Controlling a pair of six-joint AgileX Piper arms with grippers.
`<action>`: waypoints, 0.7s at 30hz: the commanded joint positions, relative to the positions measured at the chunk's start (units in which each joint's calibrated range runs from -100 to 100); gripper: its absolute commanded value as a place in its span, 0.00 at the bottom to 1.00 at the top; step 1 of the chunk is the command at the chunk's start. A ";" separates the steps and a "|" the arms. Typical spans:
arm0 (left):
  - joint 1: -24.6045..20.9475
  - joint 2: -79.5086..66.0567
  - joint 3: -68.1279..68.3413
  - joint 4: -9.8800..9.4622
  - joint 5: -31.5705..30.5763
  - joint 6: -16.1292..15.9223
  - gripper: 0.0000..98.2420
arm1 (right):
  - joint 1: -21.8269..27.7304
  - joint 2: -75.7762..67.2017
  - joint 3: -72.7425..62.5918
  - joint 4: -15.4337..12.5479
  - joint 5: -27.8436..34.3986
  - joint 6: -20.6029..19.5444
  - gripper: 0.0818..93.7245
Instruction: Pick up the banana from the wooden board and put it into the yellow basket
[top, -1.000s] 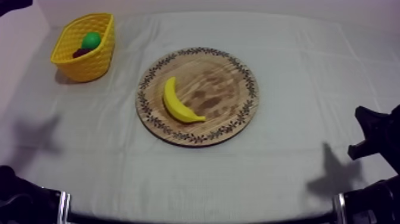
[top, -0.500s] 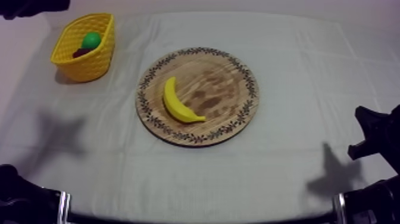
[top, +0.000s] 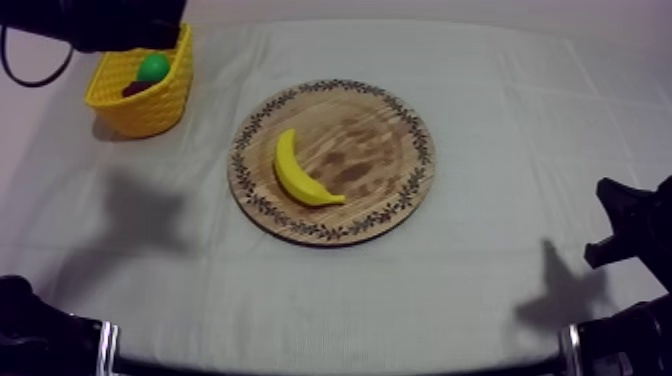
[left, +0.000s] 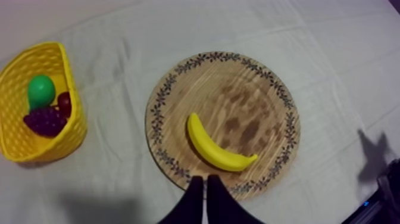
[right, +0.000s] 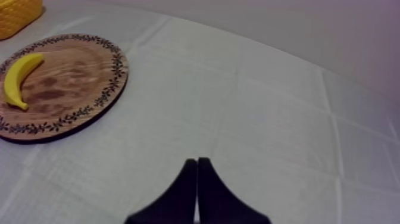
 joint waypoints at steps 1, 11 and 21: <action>0.12 1.77 -0.40 -0.12 -0.34 0.93 0.00 | 0.00 0.00 -0.05 -0.01 0.00 0.00 0.00; 0.31 9.78 -2.11 -0.16 -2.65 6.01 0.00 | 0.00 0.00 -0.05 -0.01 0.00 0.00 0.00; 0.51 17.17 -1.50 0.57 -2.99 11.77 0.00 | 0.00 0.00 -0.05 -0.01 0.00 0.00 0.00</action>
